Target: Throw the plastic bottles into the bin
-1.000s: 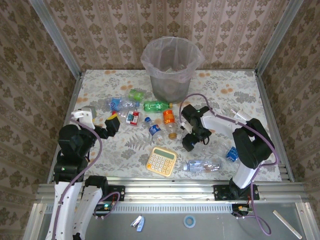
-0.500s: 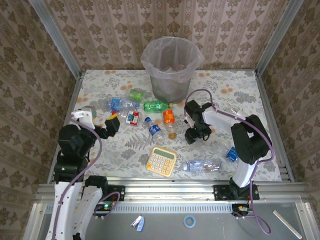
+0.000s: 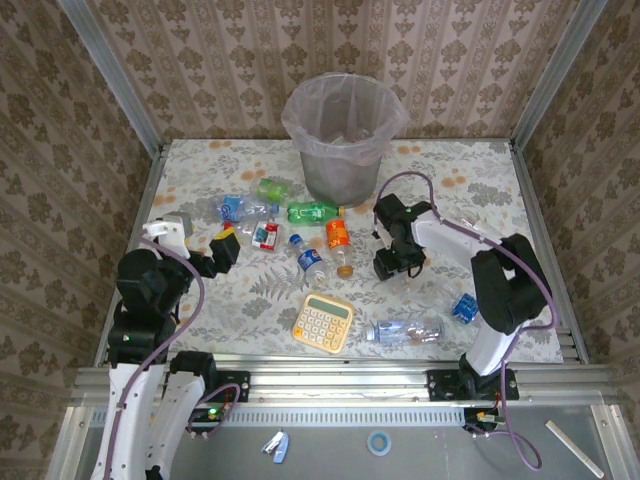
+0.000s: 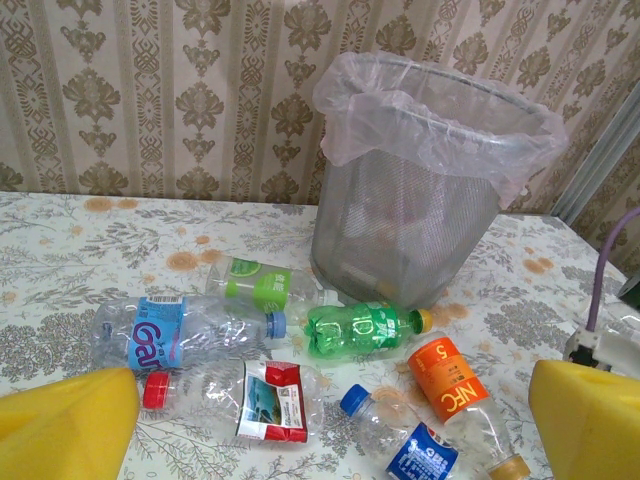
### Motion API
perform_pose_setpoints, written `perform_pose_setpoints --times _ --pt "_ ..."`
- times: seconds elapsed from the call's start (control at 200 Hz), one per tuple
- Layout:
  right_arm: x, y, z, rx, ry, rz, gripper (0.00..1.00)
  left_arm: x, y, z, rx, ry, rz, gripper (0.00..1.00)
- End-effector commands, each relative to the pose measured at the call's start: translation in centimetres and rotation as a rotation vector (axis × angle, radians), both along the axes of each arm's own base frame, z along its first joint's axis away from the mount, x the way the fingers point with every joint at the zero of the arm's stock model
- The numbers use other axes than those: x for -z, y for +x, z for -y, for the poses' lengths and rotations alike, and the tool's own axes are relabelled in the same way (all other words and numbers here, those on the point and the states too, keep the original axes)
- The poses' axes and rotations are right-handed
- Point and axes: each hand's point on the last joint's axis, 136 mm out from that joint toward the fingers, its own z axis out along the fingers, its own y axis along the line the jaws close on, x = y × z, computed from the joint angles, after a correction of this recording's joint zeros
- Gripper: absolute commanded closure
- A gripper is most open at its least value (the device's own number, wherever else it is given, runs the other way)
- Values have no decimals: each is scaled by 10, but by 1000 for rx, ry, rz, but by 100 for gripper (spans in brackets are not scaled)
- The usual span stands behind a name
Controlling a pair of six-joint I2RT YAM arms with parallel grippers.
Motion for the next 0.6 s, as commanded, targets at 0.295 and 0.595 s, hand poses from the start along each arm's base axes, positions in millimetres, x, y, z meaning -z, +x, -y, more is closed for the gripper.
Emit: perform_pose_setpoints --times 0.295,0.595 --pt "-75 24 3 58 80 280 44 -6 -3 -1 -3 -9 22 0" --pt "-140 30 3 80 202 541 46 -7 -4 0 3 -11 28 0"
